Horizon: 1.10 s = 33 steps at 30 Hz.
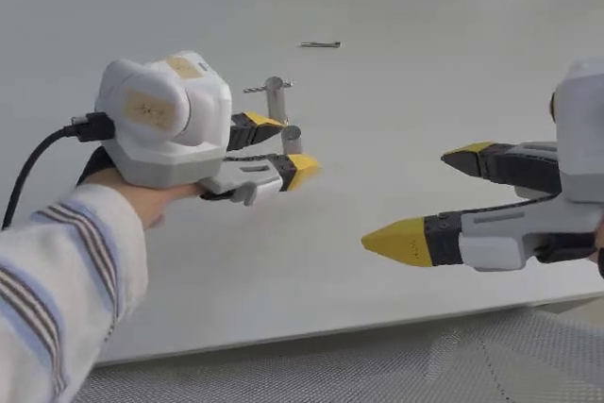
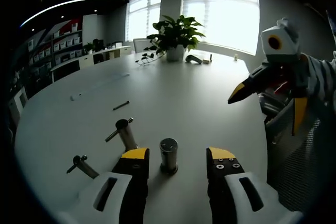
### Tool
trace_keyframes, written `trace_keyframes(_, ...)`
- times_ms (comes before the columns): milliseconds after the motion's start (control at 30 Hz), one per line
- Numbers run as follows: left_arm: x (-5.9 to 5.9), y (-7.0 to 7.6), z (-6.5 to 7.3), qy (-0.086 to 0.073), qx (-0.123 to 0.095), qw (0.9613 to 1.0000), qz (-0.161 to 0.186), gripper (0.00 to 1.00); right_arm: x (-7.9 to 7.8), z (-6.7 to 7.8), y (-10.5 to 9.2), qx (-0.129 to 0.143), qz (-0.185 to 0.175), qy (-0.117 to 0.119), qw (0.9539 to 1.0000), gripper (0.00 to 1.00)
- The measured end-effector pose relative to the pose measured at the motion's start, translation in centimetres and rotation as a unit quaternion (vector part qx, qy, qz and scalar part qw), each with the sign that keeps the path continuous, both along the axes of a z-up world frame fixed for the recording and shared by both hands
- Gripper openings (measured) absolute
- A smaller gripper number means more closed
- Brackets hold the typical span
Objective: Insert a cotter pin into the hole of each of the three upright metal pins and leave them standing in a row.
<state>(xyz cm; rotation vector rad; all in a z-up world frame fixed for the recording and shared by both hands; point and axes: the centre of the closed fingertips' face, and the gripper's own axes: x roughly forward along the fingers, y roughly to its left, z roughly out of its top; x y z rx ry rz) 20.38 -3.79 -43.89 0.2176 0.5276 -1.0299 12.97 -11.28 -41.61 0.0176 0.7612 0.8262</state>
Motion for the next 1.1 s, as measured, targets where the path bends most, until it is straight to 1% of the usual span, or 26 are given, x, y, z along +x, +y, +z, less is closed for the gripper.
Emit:
trace_keyframes(67,-0.5,0.6,0.2,-0.003,0.006,0.9999,-0.009,0.49,-0.1,-0.1,0.0,-0.003,0.004,0.001,1.0,0.87)
trace_keyframes(133,-1.0,1.3,0.3,0.0,0.009,0.9998,-0.015,0.54,-0.1,-0.2,-0.2,-0.008,0.004,0.002,1.0,0.87)
trace_keyframes(200,-1.1,2.2,0.3,-0.01,0.019,0.9997,-0.012,0.57,-0.1,-0.3,-0.3,-0.008,0.001,0.003,1.0,0.87)
trace_keyframes(233,-1.2,2.7,0.2,-0.006,0.023,0.9997,-0.01,0.59,-0.1,-0.3,-0.3,-0.007,0.0,0.003,1.0,0.87)
trace_keyframes(300,-1.3,3.4,-0.2,0.01,0.023,0.9997,0.007,0.68,-0.1,-0.2,-0.4,-0.008,-0.001,0.003,1.0,0.87)
trace_keyframes(333,-1.2,3.5,-0.3,0.007,0.021,0.9997,0.009,0.73,-0.1,-0.2,-0.4,-0.008,-0.001,0.003,1.0,0.87)
trace_keyframes(367,-1.4,3.8,-0.4,0.007,0.018,0.9998,0.007,0.8,0.0,-0.2,-0.4,-0.008,-0.001,0.002,1.0,0.87)
trace_keyframes(400,-1.6,3.8,-0.4,0.01,0.011,0.9999,0.007,0.82,0.0,-0.2,-0.4,-0.009,-0.001,0.003,1.0,0.87)
trace_keyframes(467,-2.1,3.7,-0.2,0.021,-0.007,0.9997,0.007,0.87,0.0,-0.3,-0.4,-0.01,-0.001,0.003,0.9999,0.87)
trace_keyframes(500,-2.3,3.7,-0.1,0.022,-0.014,0.9996,0.007,0.9,-0.1,-0.3,-0.3,-0.01,-0.001,0.004,0.9999,0.87)
trace_keyframes(567,-2.5,3.6,0.1,0.027,-0.025,0.9993,0.011,0.95,-0.1,-0.3,-0.2,-0.011,0.0,0.004,0.9999,0.87)
trace_keyframes(633,-2.8,3.6,0.3,0.038,-0.036,0.9986,0.012,0.99,-0.1,-0.2,-0.2,-0.012,0.001,0.004,0.9999,0.87)
trace_keyframes(667,-3.3,3.6,0.2,0.051,-0.039,0.9979,0.008,0.99,-0.1,-0.2,-0.1,-0.014,0.002,0.004,0.9999,0.87)
trace_keyframes(700,-3.4,3.6,0.3,0.049,-0.04,0.998,0.006,0.99,-0.1,-0.2,-0.1,-0.015,0.003,0.004,0.9999,0.87)
trace_keyframes(733,-3.6,3.5,0.5,0.042,-0.045,0.9981,0.003,0.99,-0.1,-0.2,-0.1,-0.016,0.004,0.003,0.9999,0.87)
trace_keyframes(767,-3.8,3.5,0.5,0.042,-0.046,0.9981,0.001,0.99,0.0,-0.1,-0.1,-0.017,0.004,0.003,0.9998,0.87)
trace_keyframes(800,-4.1,3.5,0.5,0.045,-0.047,0.9979,-0.001,0.99,0.1,0.0,-0.1,-0.018,0.005,0.002,0.9998,0.87)
trace_keyframes(867,-4.2,3.7,0.4,0.046,-0.05,0.9977,0.002,0.99,0.4,0.2,-0.2,-0.021,0.004,-0.001,0.9998,0.86)
trace_keyframes(900,-4.3,3.8,0.3,0.05,-0.052,0.9974,0.006,0.99,0.7,0.1,-0.4,-0.023,0.004,-0.002,0.9997,0.86)
trace_keyframes(933,-4.3,3.9,0.2,0.053,-0.054,0.9971,0.01,0.99,0.9,0.1,-0.4,-0.024,0.003,-0.004,0.9997,0.85)
trace_keyframes(1033,-4.3,4.3,0.0,0.057,-0.056,0.9966,0.021,0.99,1.7,0.5,-0.7,-0.034,0.0,-0.01,0.9994,0.84)
trace_keyframes(1100,-4.2,4.8,-0.2,0.058,-0.053,0.9964,0.032,0.99,2.3,0.9,-0.8,-0.043,0.006,-0.018,0.9989,0.84)
